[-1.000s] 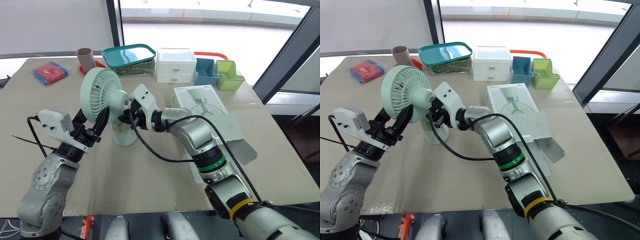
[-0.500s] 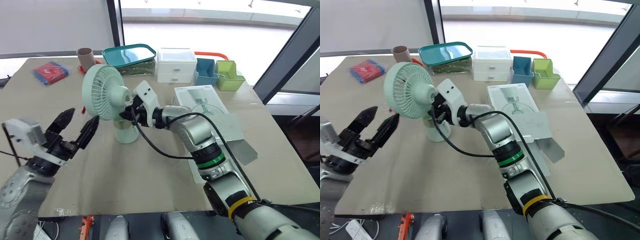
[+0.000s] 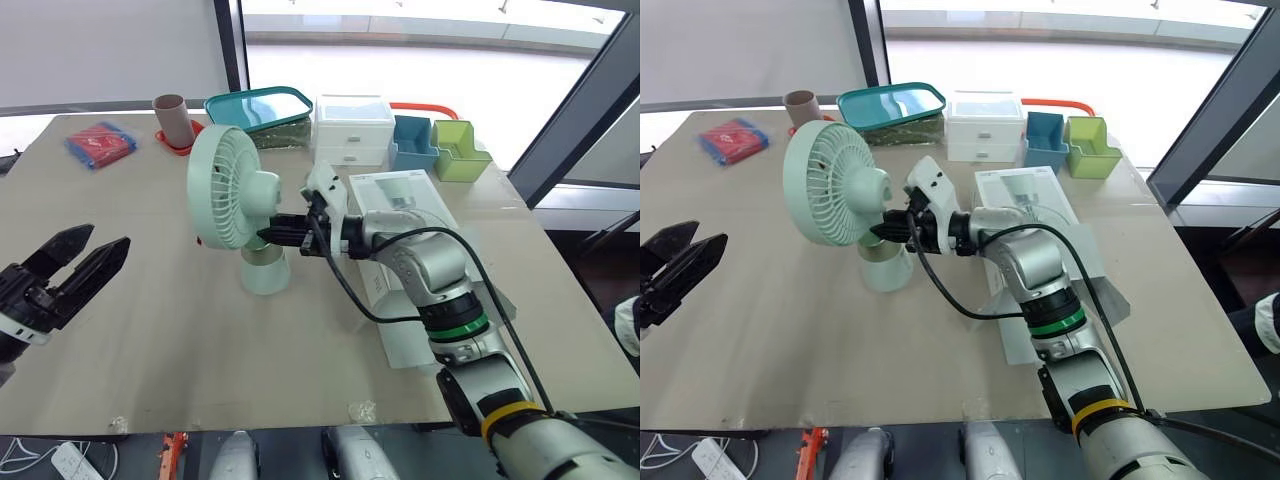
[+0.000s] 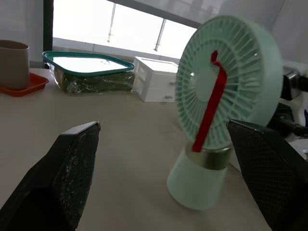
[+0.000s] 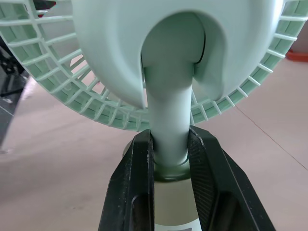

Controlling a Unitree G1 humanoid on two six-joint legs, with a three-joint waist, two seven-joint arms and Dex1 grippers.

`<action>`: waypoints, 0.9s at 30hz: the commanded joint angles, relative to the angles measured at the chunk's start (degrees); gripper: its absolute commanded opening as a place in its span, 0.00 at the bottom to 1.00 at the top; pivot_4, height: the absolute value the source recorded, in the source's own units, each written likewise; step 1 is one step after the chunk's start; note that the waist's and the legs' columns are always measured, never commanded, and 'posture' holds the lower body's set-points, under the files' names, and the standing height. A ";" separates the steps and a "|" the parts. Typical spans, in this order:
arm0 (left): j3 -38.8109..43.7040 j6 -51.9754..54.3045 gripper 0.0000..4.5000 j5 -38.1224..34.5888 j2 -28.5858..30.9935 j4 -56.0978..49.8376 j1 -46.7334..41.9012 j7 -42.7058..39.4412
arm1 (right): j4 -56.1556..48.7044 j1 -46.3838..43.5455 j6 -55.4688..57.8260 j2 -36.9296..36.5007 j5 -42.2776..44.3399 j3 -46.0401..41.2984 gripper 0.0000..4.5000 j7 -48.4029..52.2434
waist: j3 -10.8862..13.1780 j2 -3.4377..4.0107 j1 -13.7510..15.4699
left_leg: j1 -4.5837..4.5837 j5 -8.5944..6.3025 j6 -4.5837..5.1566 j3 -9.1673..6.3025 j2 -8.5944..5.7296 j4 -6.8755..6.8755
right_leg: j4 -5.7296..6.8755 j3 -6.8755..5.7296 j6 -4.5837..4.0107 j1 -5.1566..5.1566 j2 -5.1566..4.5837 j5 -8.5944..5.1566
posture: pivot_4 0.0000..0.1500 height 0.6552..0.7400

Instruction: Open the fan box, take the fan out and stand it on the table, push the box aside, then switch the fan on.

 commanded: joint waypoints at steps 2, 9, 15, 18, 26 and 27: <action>-1.70 -0.15 0.94 4.96 2.50 4.27 -1.28 -5.91 | -8.01 2.20 -1.45 -2.35 4.07 -1.41 0.17 3.75 | 0.00 -0.01 0.00 | 0.02 0.00 0.00 0.00 0.02 0.00 | 0.01 0.00 -0.02 0.00 0.01 0.00 | 1.00 1.00; -11.42 -2.00 0.47 13.50 2.52 9.90 -6.33 -14.26 | -11.66 6.47 -1.65 -3.64 4.94 0.50 0.17 4.97 | 0.02 0.03 0.00 | 0.02 0.00 -0.01 0.03 0.01 -0.01 | 0.02 0.03 -0.04 0.00 0.02 -0.02 | 1.00 1.00; -17.03 -4.48 0.01 18.87 0.07 13.17 -10.02 -18.57 | -11.77 7.65 -1.75 -3.03 5.14 1.77 0.17 4.85 | 0.01 0.02 -0.03 | 0.04 0.00 -0.01 0.01 0.06 -0.01 | 0.08 -0.01 -0.06 -0.01 0.06 0.00 | 1.00 1.00; -19.10 -4.98 0.00 20.77 -0.53 13.64 -11.09 -19.91 | -11.87 8.18 -2.33 -3.04 4.98 2.12 0.17 4.96 | 0.01 0.02 -0.03 | 0.04 0.00 -0.01 0.02 0.05 -0.01 | 0.09 0.00 -0.06 -0.02 0.05 0.00 | 1.00 1.00; -24.61 -6.52 0.00 26.12 -2.78 14.58 -14.05 -20.10 | -11.99 10.63 -8.51 -2.71 2.79 3.76 0.17 4.96 | 0.00 0.01 0.04 | 0.04 0.00 -0.01 0.01 0.04 0.01 | 0.12 0.00 -0.06 -0.01 0.04 0.00 | 1.00 1.00; -25.12 -6.62 0.00 26.58 -2.90 14.71 -14.34 -20.42 | -12.28 10.99 -8.90 -3.01 2.77 3.98 0.17 5.34 | 0.01 0.01 0.04 | 0.04 0.00 -0.01 0.01 0.04 0.01 | 0.12 -0.01 -0.05 -0.01 0.03 0.00 | 1.00 1.00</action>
